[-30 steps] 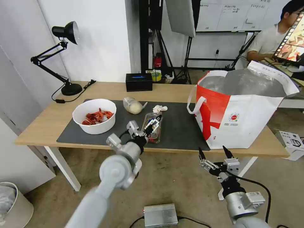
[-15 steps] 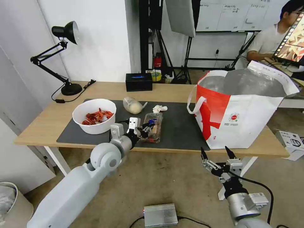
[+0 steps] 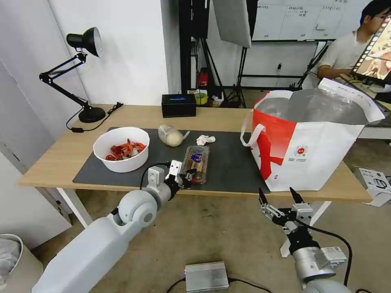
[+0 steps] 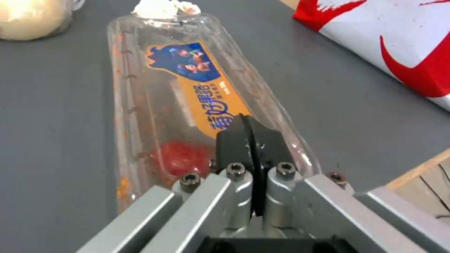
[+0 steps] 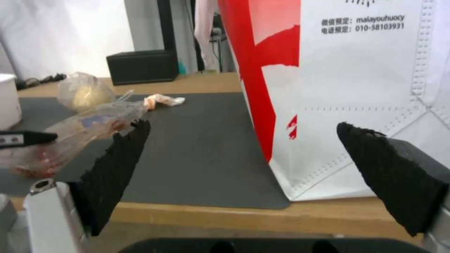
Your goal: Pick up the trash from the table and place it into the takeout bag.
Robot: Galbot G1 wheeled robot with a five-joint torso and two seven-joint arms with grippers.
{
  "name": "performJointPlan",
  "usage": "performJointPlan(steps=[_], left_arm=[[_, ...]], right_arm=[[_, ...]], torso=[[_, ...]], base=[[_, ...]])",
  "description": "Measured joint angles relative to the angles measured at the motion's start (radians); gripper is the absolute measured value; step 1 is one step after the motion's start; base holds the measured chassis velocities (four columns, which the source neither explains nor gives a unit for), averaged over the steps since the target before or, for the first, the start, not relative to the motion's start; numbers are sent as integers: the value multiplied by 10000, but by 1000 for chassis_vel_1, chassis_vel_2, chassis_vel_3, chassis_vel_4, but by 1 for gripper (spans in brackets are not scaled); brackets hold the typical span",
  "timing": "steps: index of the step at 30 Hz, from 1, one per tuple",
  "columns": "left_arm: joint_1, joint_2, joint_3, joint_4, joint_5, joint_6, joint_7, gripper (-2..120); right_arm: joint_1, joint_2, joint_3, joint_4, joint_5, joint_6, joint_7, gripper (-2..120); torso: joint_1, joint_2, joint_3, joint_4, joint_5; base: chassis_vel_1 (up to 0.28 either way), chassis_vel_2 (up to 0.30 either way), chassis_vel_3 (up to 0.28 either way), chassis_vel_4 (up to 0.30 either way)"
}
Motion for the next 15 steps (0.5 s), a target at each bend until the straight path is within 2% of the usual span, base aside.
performJointPlan(steps=[1,7,8,11,12,15], left_arm=[[0,0,0,0,0,0,0,0],[-41,43,59,-11,-47,-58,-67,0],[-41,43,59,-11,-47,-58,-67,0],[-44,55,72,-65,-139,-67,-264,0],[-44,55,72,-65,-139,-67,-264,0],[-20,61,66,-109,-205,-73,-343,0]], right_arm=[[0,0,0,0,0,0,0,100],[350,-662,-79,182,2483,-929,357,100],[350,-662,-79,182,2483,-929,357,100],[655,-988,-158,254,4253,-1482,464,100],[655,-988,-158,254,4253,-1482,464,100],[1108,-1306,-287,227,5728,-1828,563,100]], torso=[[0,0,0,0,0],[0,0,0,0,2],[0,0,0,0,2],[0,0,0,0,0],[0,0,0,0,0],[0,0,0,0,0]], base=[[0,0,0,0],[0,0,0,0],[0,0,0,0],[0,0,0,0],[0,0,0,0],[0,0,0,0]])
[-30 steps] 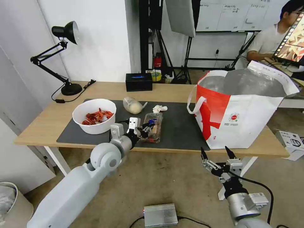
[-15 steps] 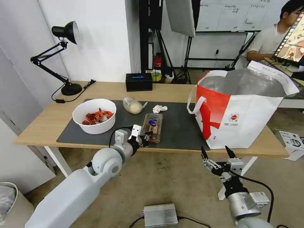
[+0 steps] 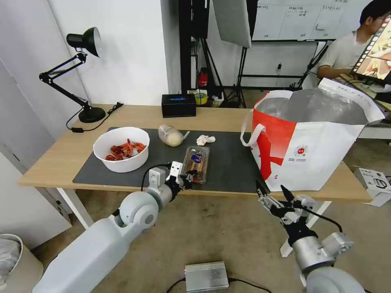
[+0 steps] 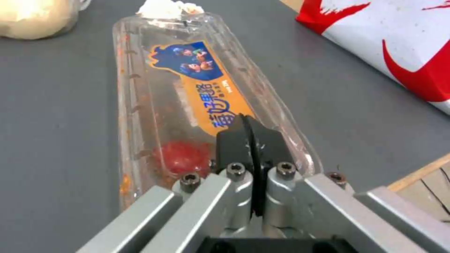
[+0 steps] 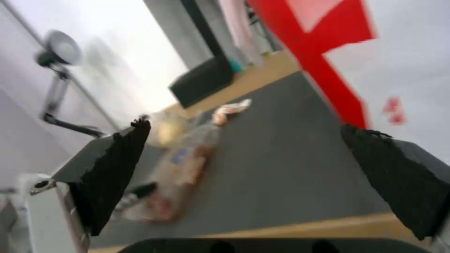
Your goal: Pick up the trash from the table and place it into the takeout bag.
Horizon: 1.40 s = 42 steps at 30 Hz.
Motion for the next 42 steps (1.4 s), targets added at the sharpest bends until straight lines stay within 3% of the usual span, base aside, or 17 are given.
performJointPlan(steps=[4,9,15,29,36,42], left_arm=[[19,43,-29,-29,-24,-1,-50,0],[57,99,-56,-95,-103,-8,-133,0],[80,157,-69,-132,-185,-40,-198,0],[236,110,-49,-54,-398,-227,-313,0],[235,78,-58,-18,-494,-267,-406,0],[205,26,-50,12,-559,-275,-571,0]], right_arm=[[390,-195,-114,-42,858,-222,203,100],[1334,-601,-364,-61,2642,-691,1257,100],[2211,-956,-648,-162,3815,-959,2301,100],[4047,-1044,-1649,-1392,4728,-1366,3433,100],[5292,-1031,-2227,-2389,5110,-1947,3788,100],[6315,-789,-2694,-3214,5556,-2857,4792,100]], torso=[[0,0,0,0,1],[1,-1,0,0,0],[1,0,0,0,0],[1,0,0,-1,0],[1,0,1,0,-1],[1,1,1,0,0]], base=[[0,0,0,0],[0,0,0,0],[0,0,0,0],[0,0,0,0],[0,0,0,0],[0,0,0,0]])
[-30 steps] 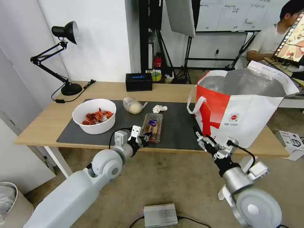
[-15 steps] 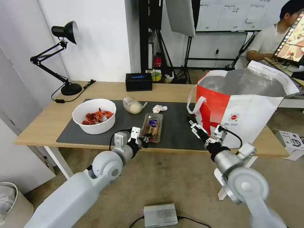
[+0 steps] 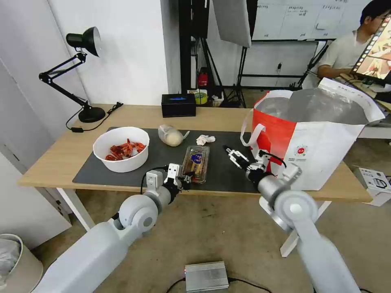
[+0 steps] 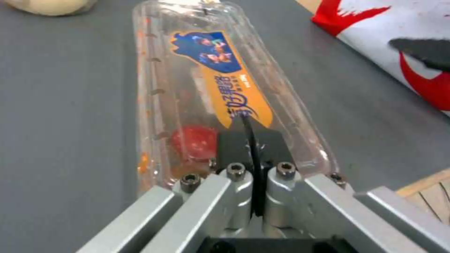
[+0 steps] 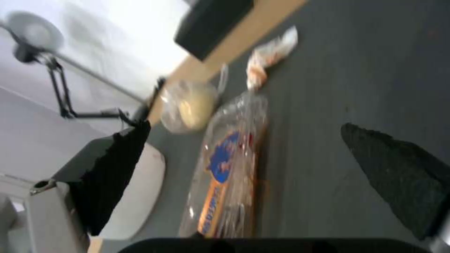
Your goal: Pick up the trash from the table and place it into the takeout bag.
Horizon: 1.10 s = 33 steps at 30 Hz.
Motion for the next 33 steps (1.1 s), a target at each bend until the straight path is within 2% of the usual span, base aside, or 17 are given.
performJointPlan(steps=[13,33], left_arm=[[49,30,-148,61,-98,-52,-59,0],[243,-72,-363,62,-163,-216,-71,0]], right_arm=[[1498,410,-621,-1344,392,-1018,1096,100],[2809,1313,-1096,-2831,284,-1716,1543,100]], torso=[[0,0,0,1,0],[-1,-1,-1,1,0]], base=[[0,0,0,0],[0,0,0,0]])
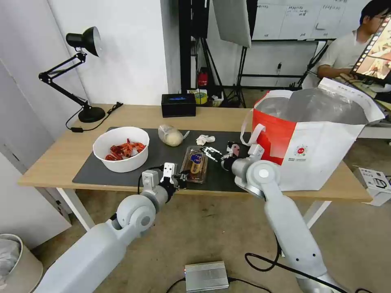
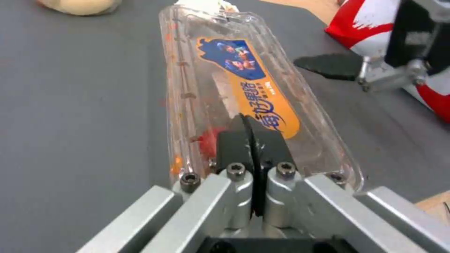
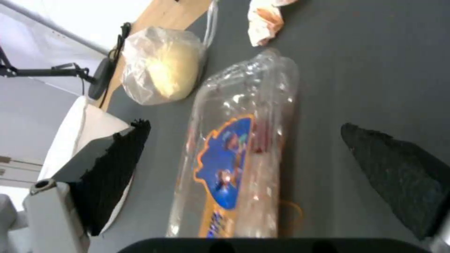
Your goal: Pick up the trash from the table and place it into the takeout bag.
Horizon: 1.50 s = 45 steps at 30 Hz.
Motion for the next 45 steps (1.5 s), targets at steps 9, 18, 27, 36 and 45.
performJointPlan(steps=[9,18,27,36,45], left_arm=[[3,-23,-22,-3,-43,-23,0,0],[101,-126,-80,-34,-81,-32,-2,0],[92,-188,-79,-47,-162,-32,-25,0],[145,-222,-146,-97,-247,-50,-53,0],[226,-216,-260,-236,-245,-60,-53,0]], right_arm=[[645,395,-109,-663,174,-451,932,100],[673,658,-137,-858,201,-490,1196,100],[675,895,-161,-964,185,-489,1297,100],[788,1027,-157,-1202,155,-481,1284,100],[834,1158,-151,-1342,138,-471,1242,100]], torso=[[0,0,0,0,0],[0,0,0,-1,0],[0,0,-1,-1,0],[-1,1,-2,-4,-1],[-2,2,-3,-7,-1]], base=[[0,0,0,0],[0,0,0,0],[0,0,0,0],[0,0,0,0],[0,0,0,0]])
